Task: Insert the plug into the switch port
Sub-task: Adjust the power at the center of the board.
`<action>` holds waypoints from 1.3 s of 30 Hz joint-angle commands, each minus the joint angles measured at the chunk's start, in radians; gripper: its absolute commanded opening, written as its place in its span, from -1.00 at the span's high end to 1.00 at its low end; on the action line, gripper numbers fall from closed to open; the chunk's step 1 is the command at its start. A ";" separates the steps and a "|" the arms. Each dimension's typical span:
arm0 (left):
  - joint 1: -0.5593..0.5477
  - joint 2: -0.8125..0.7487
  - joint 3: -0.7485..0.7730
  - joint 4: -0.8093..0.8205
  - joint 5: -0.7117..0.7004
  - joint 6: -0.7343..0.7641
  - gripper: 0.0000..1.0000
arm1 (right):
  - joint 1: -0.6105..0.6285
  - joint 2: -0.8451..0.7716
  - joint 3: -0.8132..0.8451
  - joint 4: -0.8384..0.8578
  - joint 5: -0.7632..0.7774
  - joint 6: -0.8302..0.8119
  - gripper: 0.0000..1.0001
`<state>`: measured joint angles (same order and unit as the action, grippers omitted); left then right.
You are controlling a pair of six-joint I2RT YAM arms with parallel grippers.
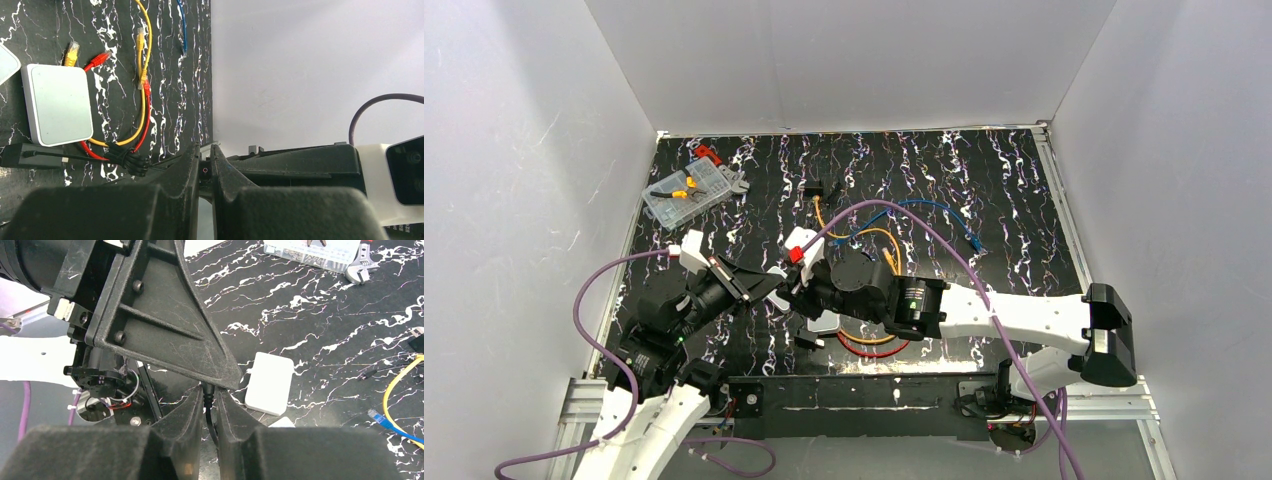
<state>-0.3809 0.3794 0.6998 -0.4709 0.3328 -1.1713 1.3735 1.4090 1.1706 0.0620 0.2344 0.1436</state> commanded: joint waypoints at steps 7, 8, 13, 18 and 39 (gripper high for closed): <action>-0.001 0.029 -0.026 0.060 0.095 0.012 1.00 | -0.006 0.000 0.049 0.083 -0.052 -0.035 0.97; -0.001 0.033 -0.026 0.063 0.102 0.019 1.00 | -0.005 -0.004 0.044 0.084 -0.056 -0.050 0.97; -0.001 0.044 -0.022 0.067 0.113 0.045 0.70 | -0.005 -0.054 -0.020 0.082 -0.076 -0.115 0.97; -0.001 0.082 -0.009 0.085 0.155 0.067 0.26 | -0.005 -0.111 -0.103 0.050 -0.095 -0.198 0.97; -0.003 0.236 0.094 -0.103 0.528 0.348 -0.07 | -0.005 -0.288 -0.290 -0.018 -0.191 -0.380 0.97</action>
<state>-0.3801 0.6144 0.7570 -0.4957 0.7712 -0.9051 1.3636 1.1591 0.8974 -0.0013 0.0677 -0.2005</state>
